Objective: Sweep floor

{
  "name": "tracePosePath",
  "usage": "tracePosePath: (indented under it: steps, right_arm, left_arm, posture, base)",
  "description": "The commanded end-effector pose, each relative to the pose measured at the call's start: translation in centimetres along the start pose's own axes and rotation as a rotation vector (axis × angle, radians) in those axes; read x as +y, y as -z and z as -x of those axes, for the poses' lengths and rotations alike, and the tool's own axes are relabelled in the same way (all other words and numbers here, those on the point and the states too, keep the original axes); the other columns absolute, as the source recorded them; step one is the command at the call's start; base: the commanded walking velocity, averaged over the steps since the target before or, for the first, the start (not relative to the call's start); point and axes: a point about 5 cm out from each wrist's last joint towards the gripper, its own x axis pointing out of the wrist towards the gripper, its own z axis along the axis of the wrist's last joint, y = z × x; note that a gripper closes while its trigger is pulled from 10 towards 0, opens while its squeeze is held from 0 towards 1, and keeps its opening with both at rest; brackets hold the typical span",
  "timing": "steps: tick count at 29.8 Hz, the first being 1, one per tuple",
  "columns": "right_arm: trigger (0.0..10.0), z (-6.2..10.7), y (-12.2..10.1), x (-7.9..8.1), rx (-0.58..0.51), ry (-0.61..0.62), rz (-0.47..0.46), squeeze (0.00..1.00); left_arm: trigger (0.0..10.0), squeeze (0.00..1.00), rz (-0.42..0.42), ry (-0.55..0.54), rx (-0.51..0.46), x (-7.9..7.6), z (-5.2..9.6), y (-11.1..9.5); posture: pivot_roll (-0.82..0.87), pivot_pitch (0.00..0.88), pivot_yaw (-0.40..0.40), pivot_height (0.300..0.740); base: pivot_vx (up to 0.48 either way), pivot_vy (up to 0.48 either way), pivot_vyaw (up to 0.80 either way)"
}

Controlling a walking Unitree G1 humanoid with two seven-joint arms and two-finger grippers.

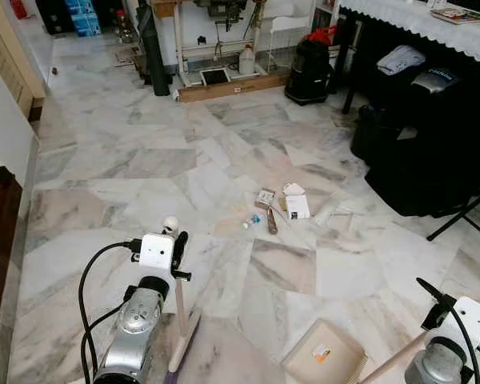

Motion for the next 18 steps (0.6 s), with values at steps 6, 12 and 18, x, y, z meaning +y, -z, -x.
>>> tracePosePath:
  steps: [6, 12, 18]
  right_arm:
    - [10.0, -0.2, -0.5, 0.5, -0.003, 0.004, -0.019, 0.0]
    - [10.0, -0.7, -1.2, 0.5, -0.027, 0.004, -0.017, 0.0]
    - [10.0, -0.9, -1.7, 0.7, -0.034, 0.013, -0.024, 0.0]
  left_arm:
    - [10.0, 0.0, -0.009, 0.002, -0.038, 0.3, -0.5, -0.7]
    - [10.0, 0.0, -0.034, 0.024, -0.048, 0.0, -0.6, -0.8]
    - [10.0, 0.0, -0.034, 0.009, -0.045, 0.3, -0.3, -0.7]
  posture:
    - [-0.07, 0.0, 0.022, 0.74]
    - [-0.07, 0.0, 0.026, 0.74]
    - [-0.06, 0.0, 0.017, 0.74]
  base:
    - [0.0, 0.0, 0.0]
    - [0.0, 0.0, 0.0]
    - [0.0, 0.0, 0.0]
